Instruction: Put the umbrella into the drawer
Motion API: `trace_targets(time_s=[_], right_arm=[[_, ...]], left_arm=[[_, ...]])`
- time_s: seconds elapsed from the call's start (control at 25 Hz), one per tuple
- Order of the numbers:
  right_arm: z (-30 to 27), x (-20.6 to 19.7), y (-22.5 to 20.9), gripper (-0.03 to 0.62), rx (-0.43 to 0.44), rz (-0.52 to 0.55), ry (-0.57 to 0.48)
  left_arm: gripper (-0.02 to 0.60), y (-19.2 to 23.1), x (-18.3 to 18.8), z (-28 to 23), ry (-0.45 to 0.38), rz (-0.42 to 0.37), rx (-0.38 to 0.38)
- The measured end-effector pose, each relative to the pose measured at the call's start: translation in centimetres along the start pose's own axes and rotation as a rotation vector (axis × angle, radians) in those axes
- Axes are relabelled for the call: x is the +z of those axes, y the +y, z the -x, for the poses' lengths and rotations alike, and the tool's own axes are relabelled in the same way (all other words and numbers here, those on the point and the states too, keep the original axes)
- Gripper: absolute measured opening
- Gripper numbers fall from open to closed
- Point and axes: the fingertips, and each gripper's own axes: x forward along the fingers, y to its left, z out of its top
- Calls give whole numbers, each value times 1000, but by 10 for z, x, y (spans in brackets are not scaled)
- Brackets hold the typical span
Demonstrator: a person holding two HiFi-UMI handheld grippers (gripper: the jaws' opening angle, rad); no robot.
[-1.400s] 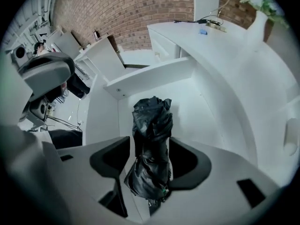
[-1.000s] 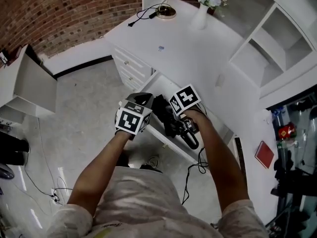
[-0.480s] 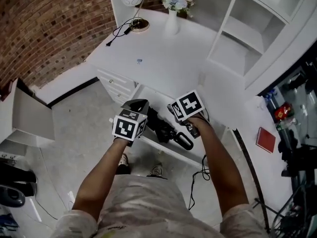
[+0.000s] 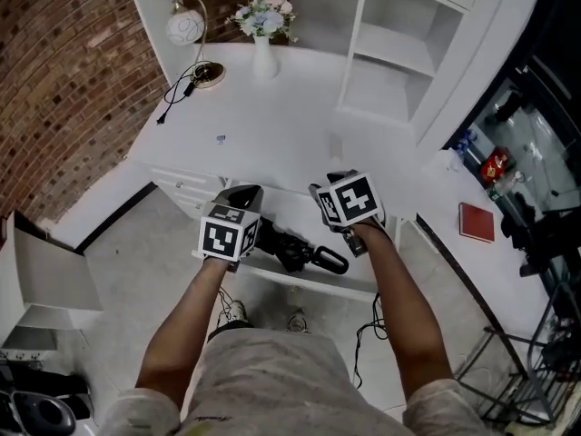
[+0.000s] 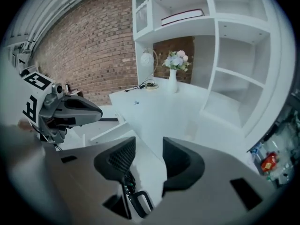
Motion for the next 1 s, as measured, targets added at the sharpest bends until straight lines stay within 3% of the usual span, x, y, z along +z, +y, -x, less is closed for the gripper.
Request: trace_targets(time_s=[0.16,0.6,1.0], right_arm=[[20,13,-11,143,-95,-44,-70],[57,42,-2,98,-237,-140,-262],[82,56,14,55,-376,-184,-393]], left_arm=[[-6,-1,18,-5,-18,-35,-52],[-6,-1,50,-8,-56,-152,-180],[-6,22,73,7,-121,-181,-240]])
